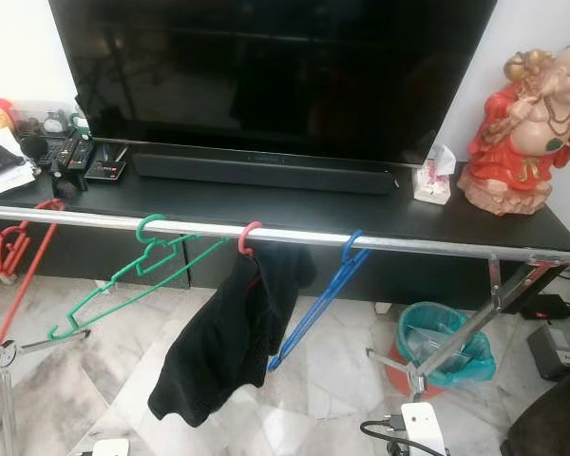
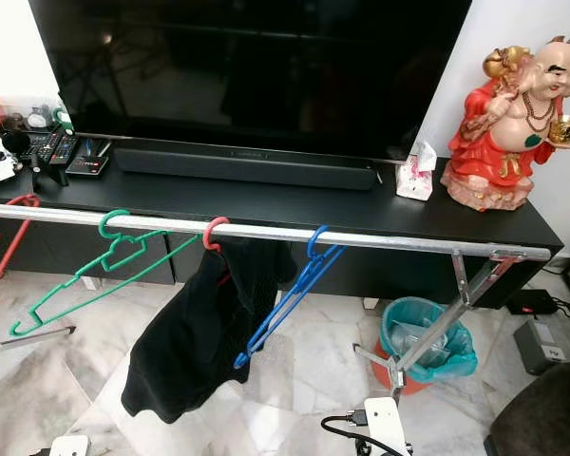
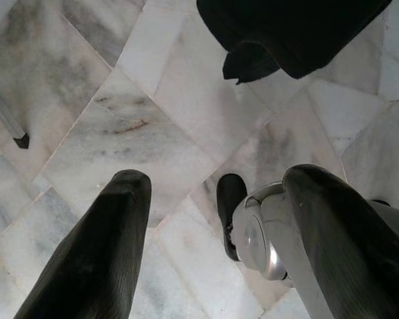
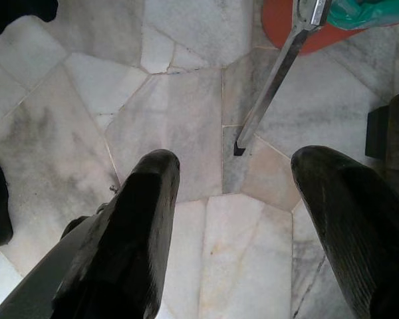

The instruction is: Hang hanger

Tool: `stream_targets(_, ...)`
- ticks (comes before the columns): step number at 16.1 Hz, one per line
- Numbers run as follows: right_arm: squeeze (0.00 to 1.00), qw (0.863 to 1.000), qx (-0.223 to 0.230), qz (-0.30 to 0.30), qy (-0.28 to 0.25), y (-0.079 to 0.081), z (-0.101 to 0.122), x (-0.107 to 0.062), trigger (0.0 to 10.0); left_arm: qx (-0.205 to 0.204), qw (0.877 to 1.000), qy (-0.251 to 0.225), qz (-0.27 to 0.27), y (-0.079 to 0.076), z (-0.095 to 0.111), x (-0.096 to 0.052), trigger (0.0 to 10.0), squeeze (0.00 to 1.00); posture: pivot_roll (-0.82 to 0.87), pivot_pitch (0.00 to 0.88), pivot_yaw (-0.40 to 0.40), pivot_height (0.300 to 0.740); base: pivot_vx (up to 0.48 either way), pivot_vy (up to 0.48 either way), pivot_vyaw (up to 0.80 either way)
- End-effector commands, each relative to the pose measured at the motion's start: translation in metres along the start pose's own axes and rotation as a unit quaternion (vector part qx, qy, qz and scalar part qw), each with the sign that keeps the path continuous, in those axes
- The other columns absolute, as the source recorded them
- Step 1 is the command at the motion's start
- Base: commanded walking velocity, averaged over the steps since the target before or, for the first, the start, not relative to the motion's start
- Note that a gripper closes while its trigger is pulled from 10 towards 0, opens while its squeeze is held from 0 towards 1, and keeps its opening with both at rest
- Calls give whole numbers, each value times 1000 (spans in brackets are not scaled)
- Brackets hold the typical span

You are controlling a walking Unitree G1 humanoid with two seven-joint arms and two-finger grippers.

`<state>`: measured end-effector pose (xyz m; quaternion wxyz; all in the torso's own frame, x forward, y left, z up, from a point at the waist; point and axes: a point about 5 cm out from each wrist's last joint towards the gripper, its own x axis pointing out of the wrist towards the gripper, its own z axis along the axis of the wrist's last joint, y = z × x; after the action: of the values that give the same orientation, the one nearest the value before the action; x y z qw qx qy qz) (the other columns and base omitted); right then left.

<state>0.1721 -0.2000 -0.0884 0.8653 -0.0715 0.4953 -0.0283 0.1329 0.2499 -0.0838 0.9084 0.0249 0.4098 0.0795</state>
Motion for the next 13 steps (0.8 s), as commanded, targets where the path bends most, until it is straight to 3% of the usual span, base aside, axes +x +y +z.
stream_targets(1, 0, 1000, 7, -5, -1, -2, 0, 0, 10000, -3, 1000, 11, -5, -2, -3, 0, 10000, 0, 103, 0, -91, 740, 0, 0, 0)
stream_targets(10, 0, 999, 38, -5, -4, 12, 0, 0, 10000, 26, 999, 19, -2, 10, -1, -1, 10000, 0, 92, 0, -9, 740, 0, 0, 0)
stream_targets(13, 0, 999, 39, -5, -2, 13, 0, 0, 10000, 22, 1000, 18, 1, 11, 0, 0, 10000, 0, 96, 0, -15, 740, 0, 0, 0)
